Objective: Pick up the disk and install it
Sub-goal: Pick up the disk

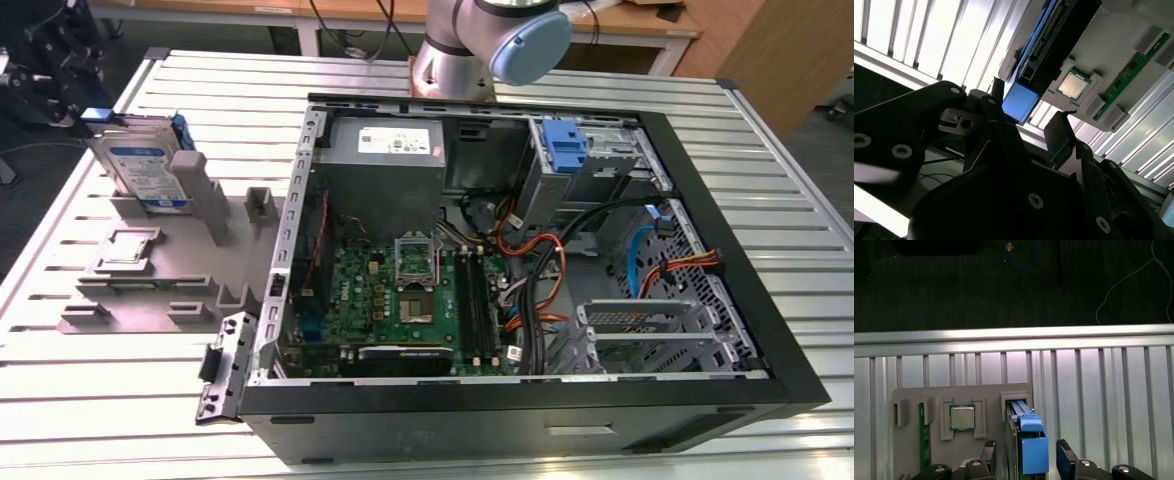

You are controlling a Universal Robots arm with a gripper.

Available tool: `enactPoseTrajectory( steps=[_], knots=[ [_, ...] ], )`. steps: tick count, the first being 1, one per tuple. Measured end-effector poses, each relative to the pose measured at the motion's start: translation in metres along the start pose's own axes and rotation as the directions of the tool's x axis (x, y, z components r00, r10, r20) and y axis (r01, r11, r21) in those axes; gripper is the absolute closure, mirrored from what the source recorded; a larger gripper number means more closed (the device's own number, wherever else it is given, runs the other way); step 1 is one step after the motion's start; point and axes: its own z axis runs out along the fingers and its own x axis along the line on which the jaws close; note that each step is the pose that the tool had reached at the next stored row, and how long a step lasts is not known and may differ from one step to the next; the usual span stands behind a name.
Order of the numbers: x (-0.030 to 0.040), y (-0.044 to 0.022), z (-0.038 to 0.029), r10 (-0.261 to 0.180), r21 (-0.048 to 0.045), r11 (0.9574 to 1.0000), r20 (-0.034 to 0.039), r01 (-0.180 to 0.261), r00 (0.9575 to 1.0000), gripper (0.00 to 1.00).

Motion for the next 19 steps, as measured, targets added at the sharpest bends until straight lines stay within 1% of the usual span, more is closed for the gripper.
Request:
enactPoseTrajectory(
  steps=[1,2,10,14,16,19],
  knots=[
    [-0.0004,0.0000,0.0011,0.000,-0.0044,1.0000,-0.0003,0.000,1.0000,0.41],
    [-0.0008,0.0000,0.0022,0.001,-0.0061,1.0000,-0.0005,-0.001,1.0000,0.41],
    [-0.0043,-0.0004,0.0132,0.001,-0.0063,1.0000,-0.0005,-0.001,1.0000,0.41],
    [-0.0045,-0.0006,0.0205,0.001,-0.0074,1.0000,-0.0005,-0.001,1.0000,0.41],
    [-0.0043,-0.0007,0.0241,0.001,-0.0074,1.0000,0.0009,-0.001,1.0000,0.41],
    [-0.0041,-0.0009,0.0279,0.001,-0.0076,1.0000,0.0023,-0.001,1.0000,0.41]
  ],
)
